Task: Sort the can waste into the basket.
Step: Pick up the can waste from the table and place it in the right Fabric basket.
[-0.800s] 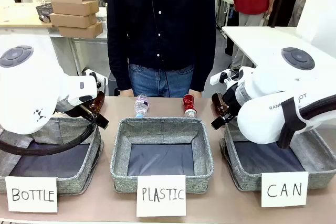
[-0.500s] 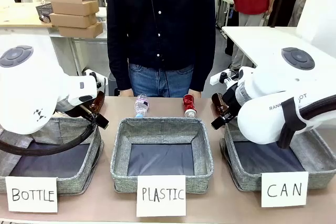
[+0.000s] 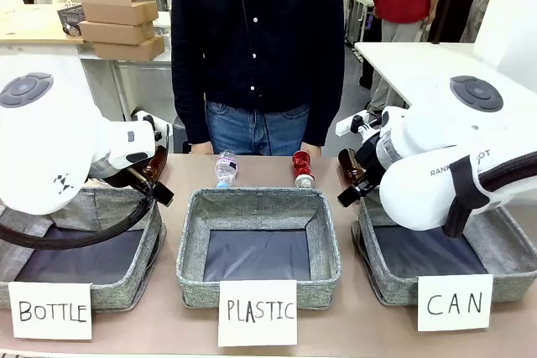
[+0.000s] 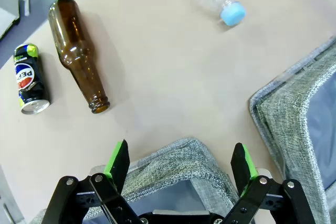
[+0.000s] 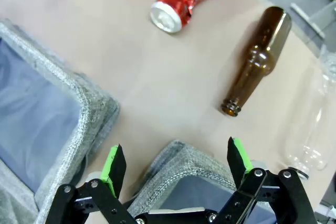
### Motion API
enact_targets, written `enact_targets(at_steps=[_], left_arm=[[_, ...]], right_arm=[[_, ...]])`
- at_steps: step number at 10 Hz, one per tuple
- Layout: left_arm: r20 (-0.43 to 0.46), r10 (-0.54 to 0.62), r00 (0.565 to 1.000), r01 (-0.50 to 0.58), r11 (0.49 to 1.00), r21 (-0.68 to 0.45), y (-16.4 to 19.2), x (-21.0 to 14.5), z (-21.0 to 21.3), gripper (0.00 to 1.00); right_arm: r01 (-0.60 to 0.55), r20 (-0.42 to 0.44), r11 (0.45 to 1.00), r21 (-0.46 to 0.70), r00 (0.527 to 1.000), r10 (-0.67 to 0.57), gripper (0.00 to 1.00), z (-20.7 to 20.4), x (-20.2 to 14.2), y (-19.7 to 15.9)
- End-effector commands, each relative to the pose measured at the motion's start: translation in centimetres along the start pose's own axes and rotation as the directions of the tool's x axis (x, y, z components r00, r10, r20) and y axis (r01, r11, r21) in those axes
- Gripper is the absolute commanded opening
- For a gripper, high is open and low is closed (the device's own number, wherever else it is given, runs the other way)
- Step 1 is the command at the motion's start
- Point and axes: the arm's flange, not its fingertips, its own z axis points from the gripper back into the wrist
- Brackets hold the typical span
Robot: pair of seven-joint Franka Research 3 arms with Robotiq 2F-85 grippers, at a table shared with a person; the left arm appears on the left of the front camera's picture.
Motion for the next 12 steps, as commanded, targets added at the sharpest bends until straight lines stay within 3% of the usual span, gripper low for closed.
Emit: enact_targets(at_steps=[1, 3, 4, 5, 7, 8, 9, 10, 11, 12], left_arm=[[0.000, -0.001, 1.000, 0.001, 1.000, 0.000, 0.0, 0.0, 0.0, 1.00], [0.000, 0.000, 1.000, 0.000, 1.000, 0.000, 0.0, 0.0, 0.0, 1.00], [-0.119, 0.018, 0.993, -0.020, 1.000, -0.017, -0.7, 1.1, 3.7, 1.00], [-0.162, 0.136, 0.977, -0.139, 0.990, -0.006, -1.7, 2.1, 7.9, 1.00], [0.023, 0.058, 0.998, -0.057, 0.997, -0.050, -3.8, 0.7, 16.2, 1.00], [0.139, 0.062, 0.988, -0.051, 0.995, -0.083, -4.2, -0.7, 18.7, 1.00], [0.190, 0.066, 0.980, -0.065, 0.998, -0.009, -4.2, -1.7, 18.9, 1.00], [0.028, 0.060, 0.998, -0.058, 0.997, -0.057, -3.8, 2.4, 16.7, 1.00], [0.028, 0.060, 0.998, -0.058, 0.997, -0.057, -3.8, 2.4, 16.7, 1.00], [0.127, 0.055, 0.990, -0.050, 0.998, -0.041, -4.1, 2.2, 21.4, 1.00]], right_arm=[[0.000, 0.000, 1.000, 0.000, 1.000, 0.000, 1.00, 0.0, 0.0, 0.0], [0.000, 0.000, 1.000, 0.000, 1.000, 0.000, 1.00, 0.0, 0.0, 0.0], [-0.041, 0.007, 0.995, 0.093, 0.999, 0.041, 1.00, 4.3, 0.8, 0.6], [-0.056, 0.036, 0.993, 0.108, 0.998, 0.052, 1.00, 9.7, 0.8, 1.5], [-0.024, 0.159, 0.994, 0.103, 0.987, 0.007, 1.00, 18.3, -1.1, 1.9], [-0.033, 0.162, 0.998, 0.053, 0.986, 0.024, 1.00, 20.0, -2.7, 2.2], [0.015, 0.143, 1.000, -0.020, 0.990, -0.012, 1.00, 19.6, -3.7, 2.4], [-0.033, 0.155, 0.997, 0.072, 0.988, 0.021, 1.00, 18.5, 2.5, 2.3], [-0.033, 0.155, 0.997, 0.072, 0.988, 0.021, 1.00, 18.5, 2.5, 2.3], [-0.021, 0.175, 0.999, 0.041, 0.985, 0.014, 1.00, 22.3, 1.4, 1.8]])
